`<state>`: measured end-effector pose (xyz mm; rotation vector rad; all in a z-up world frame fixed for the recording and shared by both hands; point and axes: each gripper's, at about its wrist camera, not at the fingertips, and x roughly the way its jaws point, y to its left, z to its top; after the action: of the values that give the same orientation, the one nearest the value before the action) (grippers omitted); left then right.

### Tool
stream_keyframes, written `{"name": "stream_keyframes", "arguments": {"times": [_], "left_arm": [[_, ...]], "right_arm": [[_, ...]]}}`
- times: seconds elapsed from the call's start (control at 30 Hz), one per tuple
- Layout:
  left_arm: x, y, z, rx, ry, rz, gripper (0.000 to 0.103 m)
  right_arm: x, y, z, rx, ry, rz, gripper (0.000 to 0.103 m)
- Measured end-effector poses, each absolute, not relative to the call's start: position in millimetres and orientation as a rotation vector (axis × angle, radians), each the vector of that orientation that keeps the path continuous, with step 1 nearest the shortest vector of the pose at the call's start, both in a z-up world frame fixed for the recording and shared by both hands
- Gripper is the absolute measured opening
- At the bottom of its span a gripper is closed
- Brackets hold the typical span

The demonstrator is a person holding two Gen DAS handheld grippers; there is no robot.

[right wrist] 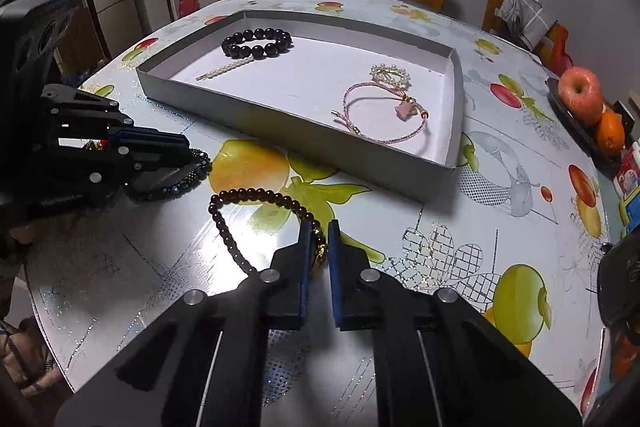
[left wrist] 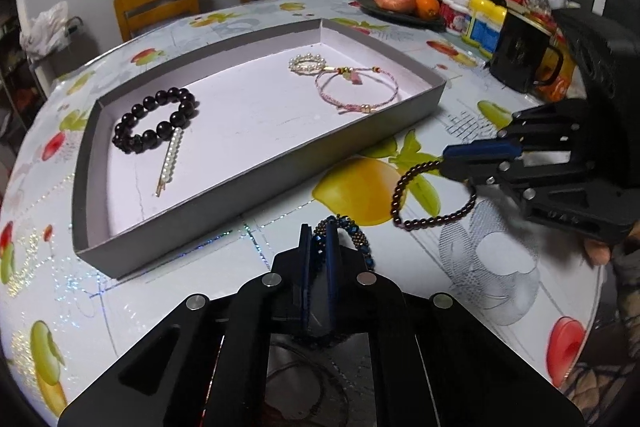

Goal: Organize jewelry
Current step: 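Grasp the small dark bead bracelet with right gripper while left gripper grasps the blue faceted bracelet, then carry both bracelets over the gray box and open both grippers inside it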

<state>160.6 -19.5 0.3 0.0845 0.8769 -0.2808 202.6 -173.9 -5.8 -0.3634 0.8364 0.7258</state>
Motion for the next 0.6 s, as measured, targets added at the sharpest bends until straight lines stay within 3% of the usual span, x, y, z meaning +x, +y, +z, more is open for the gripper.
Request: {"name": "stream_keyframes", "arguments": {"times": [0.6], "left_arm": [[141,-5,57,0.005,0.741,-0.327,0.007]], "right_arm": [[188,-180,47,-0.260,0.721,0.762,0.006]]}}
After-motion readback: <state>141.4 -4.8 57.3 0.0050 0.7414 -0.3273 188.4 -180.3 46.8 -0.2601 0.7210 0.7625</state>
